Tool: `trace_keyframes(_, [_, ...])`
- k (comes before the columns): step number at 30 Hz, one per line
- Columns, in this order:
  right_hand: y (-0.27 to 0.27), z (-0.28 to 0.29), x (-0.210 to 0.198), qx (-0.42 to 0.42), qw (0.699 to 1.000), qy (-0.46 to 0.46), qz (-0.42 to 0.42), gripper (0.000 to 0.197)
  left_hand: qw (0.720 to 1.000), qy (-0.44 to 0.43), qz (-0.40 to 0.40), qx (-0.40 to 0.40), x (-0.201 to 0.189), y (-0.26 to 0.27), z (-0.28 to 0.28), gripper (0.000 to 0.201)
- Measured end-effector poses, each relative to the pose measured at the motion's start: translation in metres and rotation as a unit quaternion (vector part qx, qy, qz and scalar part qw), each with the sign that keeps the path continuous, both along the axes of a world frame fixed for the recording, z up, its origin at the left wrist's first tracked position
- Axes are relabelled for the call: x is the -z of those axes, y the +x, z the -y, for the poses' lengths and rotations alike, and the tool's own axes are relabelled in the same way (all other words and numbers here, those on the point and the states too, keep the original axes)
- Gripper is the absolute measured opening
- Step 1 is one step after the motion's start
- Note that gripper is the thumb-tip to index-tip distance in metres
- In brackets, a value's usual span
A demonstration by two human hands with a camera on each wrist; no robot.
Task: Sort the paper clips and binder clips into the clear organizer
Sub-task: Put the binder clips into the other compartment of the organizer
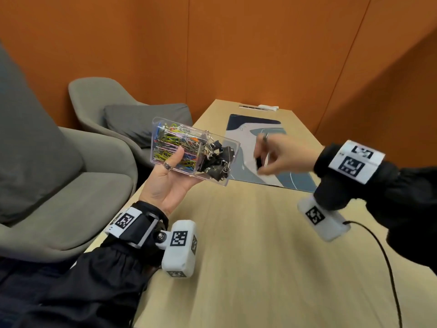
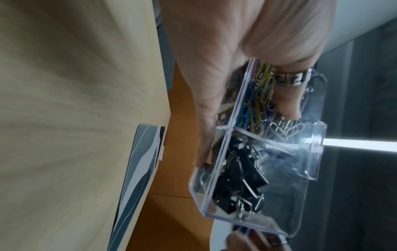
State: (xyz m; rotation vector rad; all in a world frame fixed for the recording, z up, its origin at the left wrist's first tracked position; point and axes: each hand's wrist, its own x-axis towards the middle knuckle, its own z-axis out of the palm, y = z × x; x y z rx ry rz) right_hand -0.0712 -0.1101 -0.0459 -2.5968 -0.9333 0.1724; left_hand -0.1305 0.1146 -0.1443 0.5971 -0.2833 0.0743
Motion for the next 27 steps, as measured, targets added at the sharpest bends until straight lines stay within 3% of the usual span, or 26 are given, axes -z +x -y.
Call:
trace_keyframes(4, [-0.004,-0.005,-0.044,0.003,0.989,0.133,0.071,0.025,1.000,0.015,0.013,0.018,0.004,0.001,0.006,0.057])
trace_keyframes(7, [-0.012,-0.019,-0.055,-0.043,0.984,0.157,0.071,0.024,0.999,0.028,0.015,0.018,0.004,0.001,0.010,0.056])
trace_keyframes(13, [-0.015,-0.035,-0.032,-0.059,0.987,0.149,0.003,0.020,1.000,0.025,0.004,0.007,-0.001,-0.003,0.011,0.073])
trace_keyframes(19, [-0.011,-0.036,-0.017,-0.011,0.970,0.226,-0.089,0.016,1.000,0.028,0.001,0.005,-0.003,-0.006,0.011,0.086])
trace_keyframes(27, [-0.017,-0.037,-0.015,-0.066,0.975,0.200,-0.078,0.005,1.000,0.025,0.004,0.012,-0.002,-0.005,0.009,0.091])
